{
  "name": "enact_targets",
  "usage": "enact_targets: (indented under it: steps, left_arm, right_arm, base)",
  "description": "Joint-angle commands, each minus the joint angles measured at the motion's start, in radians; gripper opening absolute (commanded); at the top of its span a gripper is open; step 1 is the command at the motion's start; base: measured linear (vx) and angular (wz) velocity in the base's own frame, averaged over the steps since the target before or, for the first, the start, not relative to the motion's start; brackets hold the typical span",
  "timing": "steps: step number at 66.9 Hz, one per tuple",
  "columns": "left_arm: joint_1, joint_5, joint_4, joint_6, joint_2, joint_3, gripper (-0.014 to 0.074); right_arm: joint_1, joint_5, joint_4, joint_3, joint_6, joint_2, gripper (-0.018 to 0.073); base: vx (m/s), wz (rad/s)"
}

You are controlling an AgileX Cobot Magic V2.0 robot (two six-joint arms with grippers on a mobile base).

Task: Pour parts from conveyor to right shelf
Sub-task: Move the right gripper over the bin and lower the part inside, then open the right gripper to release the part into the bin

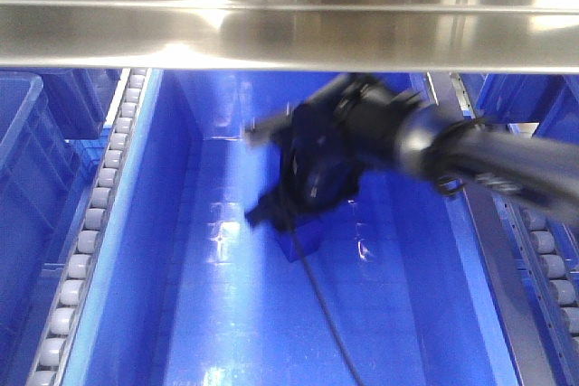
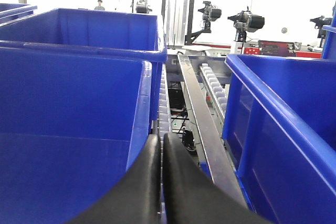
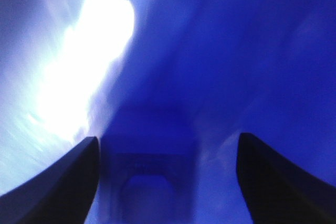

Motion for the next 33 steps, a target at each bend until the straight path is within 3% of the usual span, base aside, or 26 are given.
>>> enact_targets:
  steps: [1, 17, 33]
  left_arm:
    - [-0.002, -0.079, -0.009, -0.007, -0.009, 0.027, -0.0006]
    - [-0.002, -0.079, -0.009, -0.007, -0.009, 0.027, -0.0006]
    - [-0.002, -0.079, -0.009, -0.007, -0.009, 0.027, -0.0006]
  right_arm:
    - [0.0, -0.072, -0.036, -0.026, 0.006, -0.1, 0.0529]
    - [0.0, -0.161, -0.004, -0.009, 0.005, -0.194, 0.0529]
    - [0.0, -0.439, -0.007, 0.27, 0.005, -0.371, 0.0529]
  base:
    - [0.0, 0.0]
    - [0.0, 0.0]
    - [0.0, 0.0]
